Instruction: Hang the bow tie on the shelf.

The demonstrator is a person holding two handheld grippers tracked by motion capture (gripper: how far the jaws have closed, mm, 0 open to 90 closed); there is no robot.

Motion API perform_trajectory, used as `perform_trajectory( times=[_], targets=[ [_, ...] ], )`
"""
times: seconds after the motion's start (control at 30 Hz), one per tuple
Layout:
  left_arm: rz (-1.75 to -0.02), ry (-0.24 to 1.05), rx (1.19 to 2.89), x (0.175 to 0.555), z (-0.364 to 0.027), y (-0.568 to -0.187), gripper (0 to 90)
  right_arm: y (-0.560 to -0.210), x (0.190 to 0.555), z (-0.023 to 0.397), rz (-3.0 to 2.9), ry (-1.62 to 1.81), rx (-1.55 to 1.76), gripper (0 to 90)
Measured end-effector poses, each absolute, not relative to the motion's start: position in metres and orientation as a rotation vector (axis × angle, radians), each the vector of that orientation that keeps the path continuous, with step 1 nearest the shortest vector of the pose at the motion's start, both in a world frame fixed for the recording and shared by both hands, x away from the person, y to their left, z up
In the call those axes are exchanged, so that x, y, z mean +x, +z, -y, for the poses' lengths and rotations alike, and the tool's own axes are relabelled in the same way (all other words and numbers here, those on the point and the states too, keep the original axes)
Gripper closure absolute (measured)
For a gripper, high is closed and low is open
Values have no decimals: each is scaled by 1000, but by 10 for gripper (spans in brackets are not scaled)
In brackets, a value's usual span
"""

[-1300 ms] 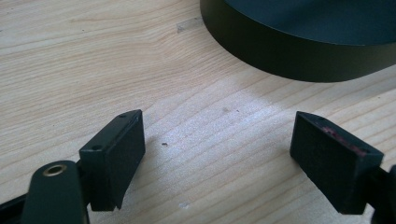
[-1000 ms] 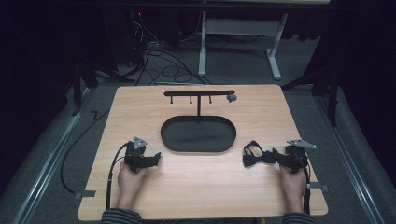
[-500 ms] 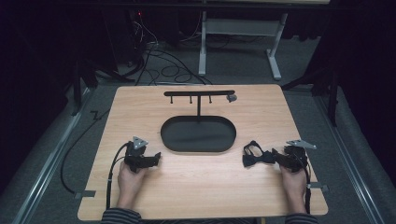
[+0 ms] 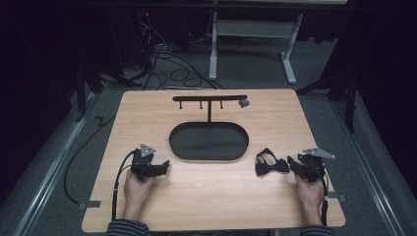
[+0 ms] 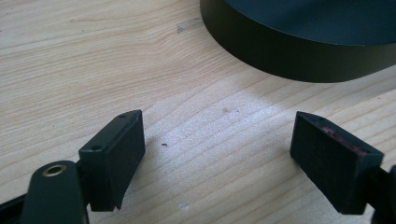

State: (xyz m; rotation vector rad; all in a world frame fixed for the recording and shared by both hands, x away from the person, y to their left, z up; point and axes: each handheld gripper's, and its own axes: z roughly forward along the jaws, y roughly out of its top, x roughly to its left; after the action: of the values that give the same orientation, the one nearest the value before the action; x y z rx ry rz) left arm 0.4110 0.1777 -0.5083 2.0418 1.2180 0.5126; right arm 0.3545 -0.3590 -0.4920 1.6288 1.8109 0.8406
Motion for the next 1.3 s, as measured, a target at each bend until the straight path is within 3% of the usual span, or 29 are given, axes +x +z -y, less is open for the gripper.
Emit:
perform_trajectory(
  times=[0.7, 1.3],
  targets=[
    [-1221, 512, 2038, 412, -178, -508, 186, -472, 322, 346, -1864, 987, 1530, 585],
    [-1220, 512, 2039, 412, -178, -508, 186, -471, 352, 318, -1965, 1004, 1488, 585]
  ],
)
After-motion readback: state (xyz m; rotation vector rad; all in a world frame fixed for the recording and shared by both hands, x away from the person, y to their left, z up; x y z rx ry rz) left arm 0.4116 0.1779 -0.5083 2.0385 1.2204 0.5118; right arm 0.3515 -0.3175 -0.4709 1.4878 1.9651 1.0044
